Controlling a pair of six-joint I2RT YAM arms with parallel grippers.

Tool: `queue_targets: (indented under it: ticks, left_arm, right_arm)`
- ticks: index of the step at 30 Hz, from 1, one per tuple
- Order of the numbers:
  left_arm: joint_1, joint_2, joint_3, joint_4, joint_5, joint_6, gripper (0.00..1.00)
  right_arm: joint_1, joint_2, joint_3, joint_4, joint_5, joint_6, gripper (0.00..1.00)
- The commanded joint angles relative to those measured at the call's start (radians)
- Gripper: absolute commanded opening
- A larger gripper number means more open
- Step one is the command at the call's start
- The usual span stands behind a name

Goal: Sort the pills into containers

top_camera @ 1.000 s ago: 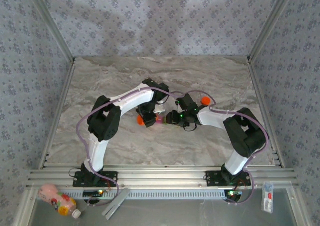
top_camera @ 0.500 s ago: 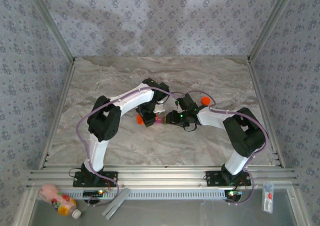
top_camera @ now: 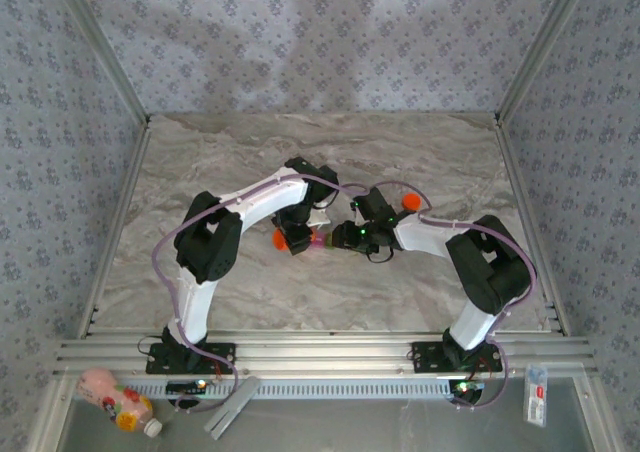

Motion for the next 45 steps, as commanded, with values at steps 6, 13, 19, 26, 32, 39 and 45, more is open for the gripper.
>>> queue_targets:
  ticks: [6, 13, 19, 26, 32, 39, 45]
  left_arm:
    - [-0.001, -0.077, -0.049, -0.038, -0.01, 0.019, 0.0]
    - [0.002, -0.071, -0.041, -0.033, -0.007, 0.02, 0.0]
    - [0.004, -0.073, -0.049, -0.026, 0.001, 0.02, 0.0]
    - [0.011, -0.094, -0.075, 0.0, 0.005, 0.022, 0.0]
    - [0.018, -0.127, -0.112, 0.031, 0.019, 0.02, 0.0]
    - [0.027, -0.187, -0.168, 0.095, 0.045, 0.019, 0.0]
    - [0.038, -0.227, -0.219, 0.166, 0.089, 0.014, 0.0]
  right_arm:
    - [0.001, 0.018, -0.001, -0.02, -0.002, 0.012, 0.47]
    - [0.0, 0.026, 0.003, -0.017, -0.003, 0.012, 0.47]
    - [0.002, 0.033, 0.006, -0.018, -0.005, 0.012, 0.47]
    - [0.001, 0.033, 0.01, -0.023, -0.001, 0.01, 0.47]
    - [0.002, 0.039, 0.012, -0.027, 0.004, 0.009, 0.47]
    - [0.0, 0.046, 0.018, -0.036, 0.012, 0.006, 0.47]
    - [0.0, 0.05, 0.024, -0.047, 0.014, 0.003, 0.47]
